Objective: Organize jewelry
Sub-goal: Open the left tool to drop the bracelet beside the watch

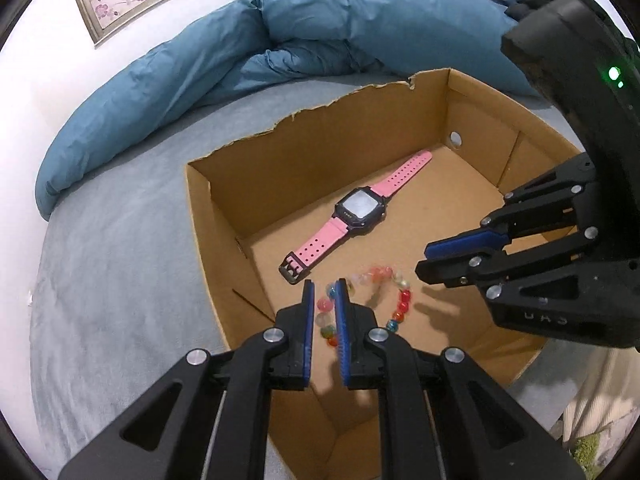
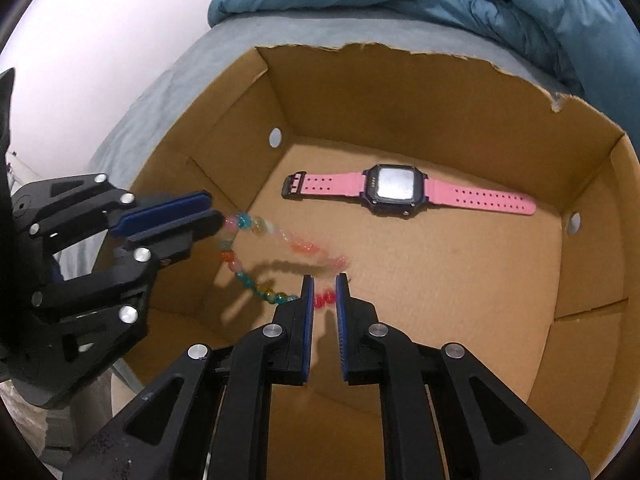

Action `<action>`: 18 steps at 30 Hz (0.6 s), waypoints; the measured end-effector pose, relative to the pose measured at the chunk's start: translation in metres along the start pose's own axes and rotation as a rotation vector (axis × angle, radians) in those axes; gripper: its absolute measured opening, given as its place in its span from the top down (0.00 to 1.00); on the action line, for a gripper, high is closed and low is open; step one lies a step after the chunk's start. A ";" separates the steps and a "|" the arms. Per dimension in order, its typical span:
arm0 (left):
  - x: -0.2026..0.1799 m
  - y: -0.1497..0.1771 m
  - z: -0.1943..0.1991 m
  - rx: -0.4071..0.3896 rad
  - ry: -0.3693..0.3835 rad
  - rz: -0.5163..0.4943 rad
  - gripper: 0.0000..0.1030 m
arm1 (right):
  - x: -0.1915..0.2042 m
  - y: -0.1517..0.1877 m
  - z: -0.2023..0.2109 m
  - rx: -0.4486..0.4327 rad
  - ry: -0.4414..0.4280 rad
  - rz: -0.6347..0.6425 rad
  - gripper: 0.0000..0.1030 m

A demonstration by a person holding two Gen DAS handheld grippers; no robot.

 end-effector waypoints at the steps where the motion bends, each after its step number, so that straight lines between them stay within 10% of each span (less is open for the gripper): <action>1: 0.001 0.001 0.002 -0.004 0.000 0.004 0.90 | -0.001 0.000 0.000 -0.003 -0.007 -0.004 0.89; 18: -0.010 0.076 0.099 -0.259 0.128 0.107 0.88 | 0.011 0.082 0.101 -0.385 0.050 0.048 0.77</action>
Point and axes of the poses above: each gripper's, at about its wrist camera, not at the fingertips, and z roughly against the way its jaws point, x to its left, y to its underside, the point moved 4 cm from there along -z, roughly the way its jaws point, and after that the axes turned 11 degrees about x, right-handed, at the moved point
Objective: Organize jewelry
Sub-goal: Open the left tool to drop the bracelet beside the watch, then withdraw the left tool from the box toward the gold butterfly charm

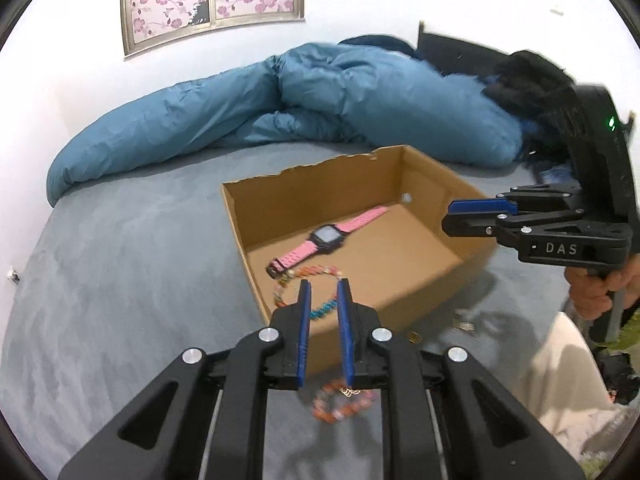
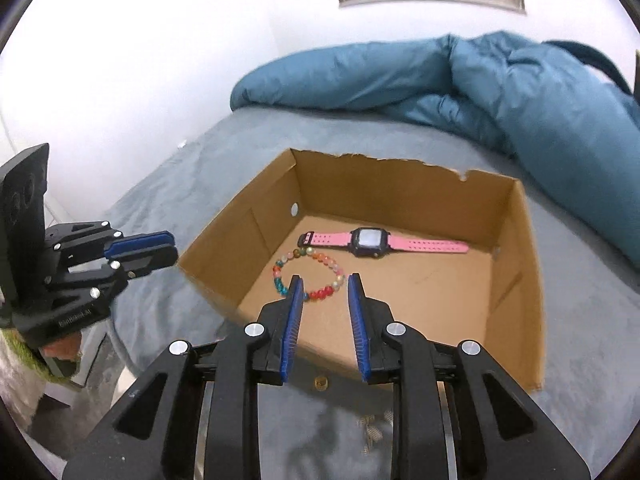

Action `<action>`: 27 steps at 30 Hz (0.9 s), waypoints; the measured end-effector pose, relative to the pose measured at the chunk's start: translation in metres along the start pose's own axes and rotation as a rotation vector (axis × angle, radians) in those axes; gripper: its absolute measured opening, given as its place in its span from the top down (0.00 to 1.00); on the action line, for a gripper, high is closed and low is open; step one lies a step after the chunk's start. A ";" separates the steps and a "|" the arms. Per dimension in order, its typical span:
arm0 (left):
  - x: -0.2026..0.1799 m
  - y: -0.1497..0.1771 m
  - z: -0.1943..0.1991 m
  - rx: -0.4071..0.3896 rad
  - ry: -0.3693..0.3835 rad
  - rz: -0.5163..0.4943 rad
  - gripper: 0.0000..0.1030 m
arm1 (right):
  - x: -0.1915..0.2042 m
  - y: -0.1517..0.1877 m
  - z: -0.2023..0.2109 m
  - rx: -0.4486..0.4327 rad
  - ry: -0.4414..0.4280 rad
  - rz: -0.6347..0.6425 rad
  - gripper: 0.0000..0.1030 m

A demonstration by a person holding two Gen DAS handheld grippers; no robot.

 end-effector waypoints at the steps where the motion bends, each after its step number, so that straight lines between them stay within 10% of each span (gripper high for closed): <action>1: -0.005 0.008 0.006 -0.007 0.021 -0.005 0.88 | 0.001 0.009 0.006 -0.012 0.013 0.005 0.77; 8: -0.038 0.054 -0.014 0.098 0.095 -0.066 0.88 | -0.006 0.065 0.004 0.044 0.055 -0.043 0.75; 27: -0.055 0.085 -0.110 0.227 -0.130 -0.239 0.93 | -0.026 0.104 -0.039 0.159 0.035 -0.175 0.75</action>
Point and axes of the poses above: each gripper's, at about its wrist camera, not at the fingertips, and z roughly against the way its jaws point, x to its left, y to its underside, the point moved 4 cm from there along -z, roughly the way its jaws point, and after that the axes turned 11 degrees about x, right-handed, at the moved point
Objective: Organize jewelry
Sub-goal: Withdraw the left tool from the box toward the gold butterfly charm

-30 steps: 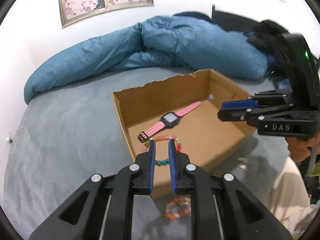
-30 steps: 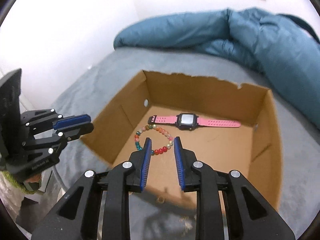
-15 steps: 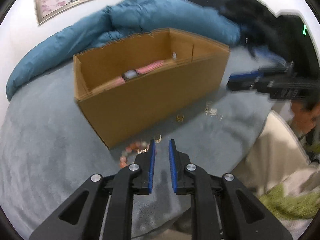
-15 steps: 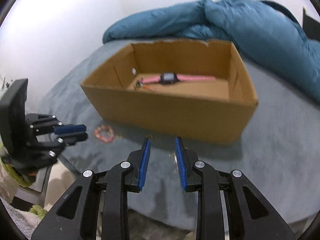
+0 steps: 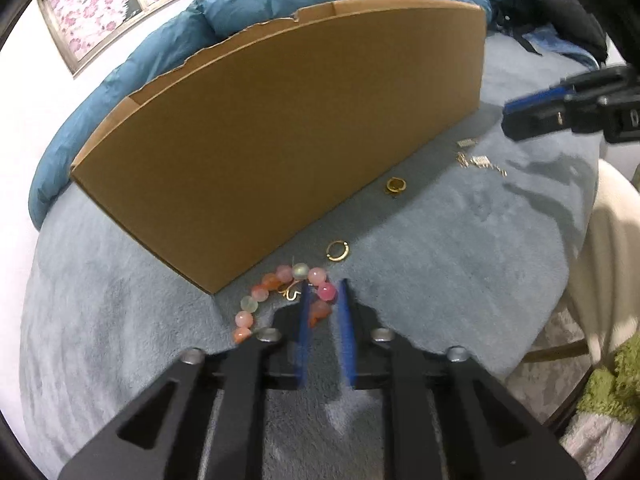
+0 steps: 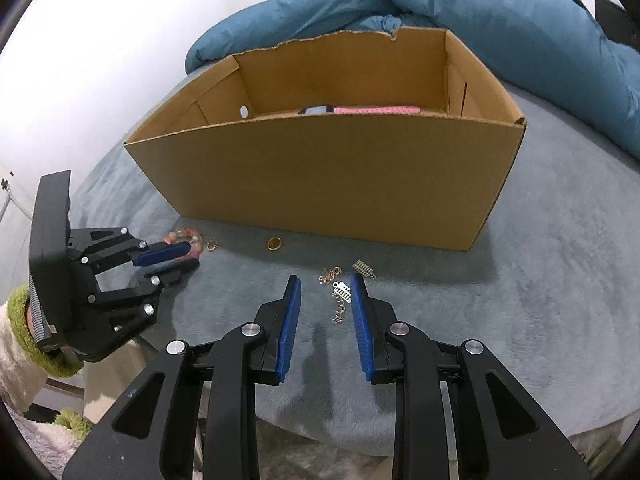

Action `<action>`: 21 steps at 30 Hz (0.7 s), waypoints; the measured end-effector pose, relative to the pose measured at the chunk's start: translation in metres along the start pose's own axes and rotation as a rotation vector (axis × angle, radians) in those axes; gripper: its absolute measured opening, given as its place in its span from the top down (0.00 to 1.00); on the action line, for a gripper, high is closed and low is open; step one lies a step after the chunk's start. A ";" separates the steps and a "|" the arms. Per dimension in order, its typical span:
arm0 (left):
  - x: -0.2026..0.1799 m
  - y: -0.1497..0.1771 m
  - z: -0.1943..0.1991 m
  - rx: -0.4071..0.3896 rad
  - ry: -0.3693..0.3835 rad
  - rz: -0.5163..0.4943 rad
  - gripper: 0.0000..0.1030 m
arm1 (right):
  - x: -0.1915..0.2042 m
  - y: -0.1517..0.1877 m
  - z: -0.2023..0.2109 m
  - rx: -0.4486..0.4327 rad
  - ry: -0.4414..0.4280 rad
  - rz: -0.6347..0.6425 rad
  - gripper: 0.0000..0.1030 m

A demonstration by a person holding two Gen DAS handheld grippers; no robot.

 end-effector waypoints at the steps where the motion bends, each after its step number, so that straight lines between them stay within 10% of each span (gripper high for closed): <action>1: 0.005 0.000 0.003 -0.005 0.016 0.026 0.93 | 0.000 0.000 -0.001 0.000 0.000 -0.003 0.75; 13: 0.106 0.027 0.055 -0.100 0.083 0.501 1.00 | -0.012 0.003 -0.003 -0.005 -0.021 -0.045 0.75; 18: 0.080 0.014 0.053 -0.074 0.132 0.379 0.99 | -0.010 0.004 -0.001 -0.010 -0.034 -0.038 0.75; 21: 0.042 0.005 0.042 -0.041 0.118 0.231 0.80 | -0.010 0.005 0.001 -0.013 -0.039 -0.039 0.75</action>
Point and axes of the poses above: each gripper's, at about its wrist camera, not at the fingertips, and z roughly against the way its jaws point, x to its left, y to its underside, the point moved 4 cm from there along -z, roughly the way its jaws point, and after that the axes turned 11 degrees about x, right-handed, at the moved point
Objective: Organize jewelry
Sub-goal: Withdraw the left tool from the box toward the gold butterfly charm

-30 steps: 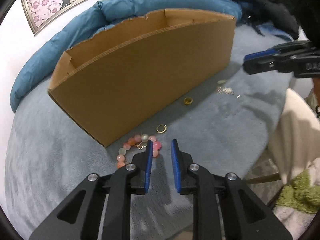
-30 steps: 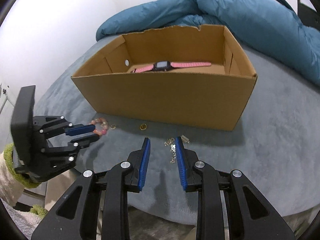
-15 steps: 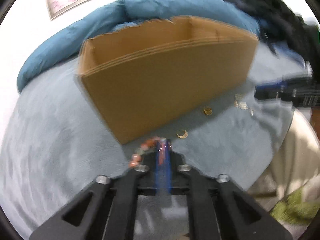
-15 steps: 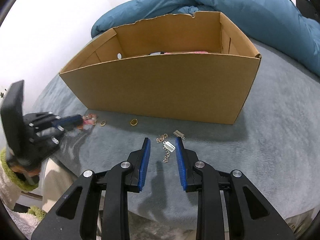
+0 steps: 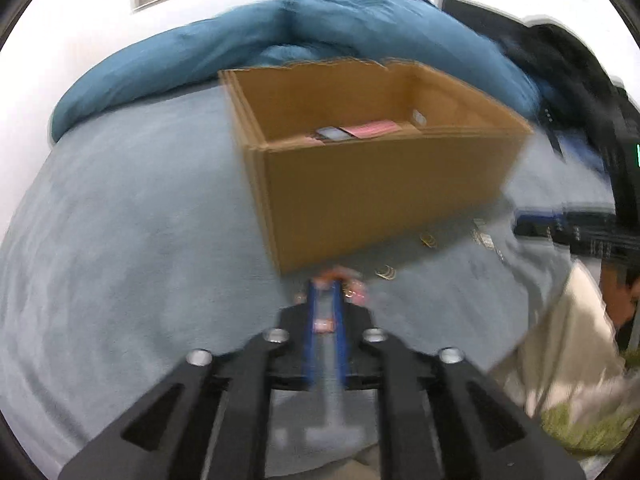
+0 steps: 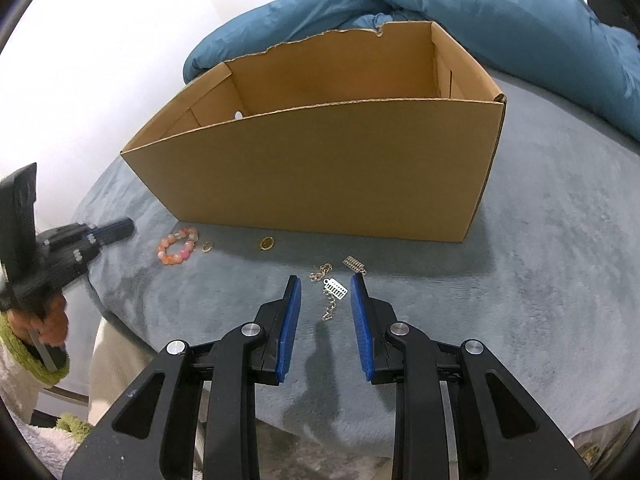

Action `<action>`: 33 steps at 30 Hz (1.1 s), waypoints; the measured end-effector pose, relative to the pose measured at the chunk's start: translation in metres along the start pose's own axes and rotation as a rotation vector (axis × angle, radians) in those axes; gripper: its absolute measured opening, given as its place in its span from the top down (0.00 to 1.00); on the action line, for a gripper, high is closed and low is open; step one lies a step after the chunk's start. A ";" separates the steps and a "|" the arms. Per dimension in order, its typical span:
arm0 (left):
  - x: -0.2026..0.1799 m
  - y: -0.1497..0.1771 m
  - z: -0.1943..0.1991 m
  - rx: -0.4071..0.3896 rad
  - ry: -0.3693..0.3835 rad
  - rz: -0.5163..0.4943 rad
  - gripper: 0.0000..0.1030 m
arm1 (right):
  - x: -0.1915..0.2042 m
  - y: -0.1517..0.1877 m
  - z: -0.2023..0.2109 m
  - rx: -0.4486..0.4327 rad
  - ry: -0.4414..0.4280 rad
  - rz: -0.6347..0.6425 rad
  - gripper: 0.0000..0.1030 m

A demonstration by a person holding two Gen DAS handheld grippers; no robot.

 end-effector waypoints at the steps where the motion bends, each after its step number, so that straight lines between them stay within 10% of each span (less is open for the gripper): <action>1: -0.008 0.002 -0.005 0.009 -0.012 -0.030 0.71 | -0.001 0.001 0.000 0.000 -0.002 -0.001 0.75; 6: -0.033 0.010 -0.045 0.090 -0.183 -0.174 0.68 | 0.000 0.002 0.004 -0.008 -0.008 0.002 0.75; 9: -0.032 0.011 -0.050 0.087 -0.182 -0.158 0.70 | 0.003 0.002 0.003 -0.008 -0.005 0.014 0.75; 11: -0.028 0.011 -0.050 0.092 -0.209 -0.155 0.91 | 0.006 0.002 0.002 -0.009 -0.011 0.020 0.75; 23: 0.029 0.037 -0.029 0.124 -0.322 -0.102 0.90 | 0.006 0.004 -0.001 0.000 -0.025 0.019 0.75; 33: 0.041 0.040 0.002 0.043 -0.188 0.057 0.66 | 0.007 0.015 0.001 0.001 0.037 0.090 0.70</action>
Point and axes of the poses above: each gripper's, at about its wrist camera, not at the fingertips, and z roughly against the way its jaws point, x to its left, y to its underside, the point moved 4 cm from there along -z, roughly the way its jaws point, and after that the axes turned 11 degrees about x, right-handed, at the moved point
